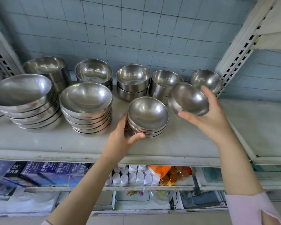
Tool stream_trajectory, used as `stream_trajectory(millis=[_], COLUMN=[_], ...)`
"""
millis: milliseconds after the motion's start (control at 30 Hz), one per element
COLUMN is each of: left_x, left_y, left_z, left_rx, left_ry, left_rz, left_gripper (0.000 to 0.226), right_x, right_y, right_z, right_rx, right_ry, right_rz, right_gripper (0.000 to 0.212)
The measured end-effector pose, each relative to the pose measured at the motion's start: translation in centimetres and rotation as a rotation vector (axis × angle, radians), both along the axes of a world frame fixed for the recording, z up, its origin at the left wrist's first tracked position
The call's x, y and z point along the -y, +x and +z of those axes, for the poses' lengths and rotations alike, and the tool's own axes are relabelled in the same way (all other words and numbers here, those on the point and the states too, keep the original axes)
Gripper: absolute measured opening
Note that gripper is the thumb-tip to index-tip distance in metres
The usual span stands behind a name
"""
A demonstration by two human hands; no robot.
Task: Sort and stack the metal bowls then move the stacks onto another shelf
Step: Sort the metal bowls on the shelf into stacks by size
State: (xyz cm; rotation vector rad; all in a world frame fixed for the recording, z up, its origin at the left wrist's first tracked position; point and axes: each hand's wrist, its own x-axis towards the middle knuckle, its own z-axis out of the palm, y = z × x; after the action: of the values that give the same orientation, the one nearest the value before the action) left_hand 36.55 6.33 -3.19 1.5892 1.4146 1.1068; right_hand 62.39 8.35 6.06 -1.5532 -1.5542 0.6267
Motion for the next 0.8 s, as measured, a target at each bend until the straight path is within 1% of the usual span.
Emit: stream_trajectory(millis=[100,167,267,333,400,500,600,700,800], left_x=[0.1,0.1,0.1,0.0,0.0,0.0,0.0,0.0,0.0], left_y=[0.0,0.0,0.0,0.1,0.0,0.0,-0.1,-0.2,-0.3], left_z=[0.0,-0.1,-0.2,-0.2,-0.2,-0.2,0.1,0.2,0.1], left_rx=[0.002,0.012,0.021,0.017,0.018,0.028,0.052,0.062,0.053], left_ry=[0.010,0.001,-0.013,-0.019,-0.003,0.012,0.010,0.010,0.005], left_rz=[0.002,-0.001,0.005,0.015,0.022,0.007,-0.012,-0.029,-0.038], left_gripper=[0.099,0.103,0.101,0.095,0.092,0.098,0.101,0.099,0.097], right_x=[0.7,0.9,0.9,0.8,0.7,0.4,-0.1,-0.3,-0.3], right_y=[-5.0,-7.5,-8.8,-8.6,-8.3,-7.9,-7.6,-7.5,-7.4], right_z=[1.3,0.7,-0.6,-0.9,-0.8,-0.3,-0.2,-0.1,0.3], right_rx=[0.053,0.117,0.175,0.177,0.189,0.238,0.261,0.289,0.313], right_ry=[0.020,-0.009,-0.037,-0.057,-0.090,-0.114,-0.118,-0.132,-0.135], right_rz=[0.184,0.250,0.243,0.223,0.251,0.310,0.310,0.304,0.295], right_gripper=[0.119,0.116,0.112,0.112,0.115,0.123,0.126,0.128,0.126])
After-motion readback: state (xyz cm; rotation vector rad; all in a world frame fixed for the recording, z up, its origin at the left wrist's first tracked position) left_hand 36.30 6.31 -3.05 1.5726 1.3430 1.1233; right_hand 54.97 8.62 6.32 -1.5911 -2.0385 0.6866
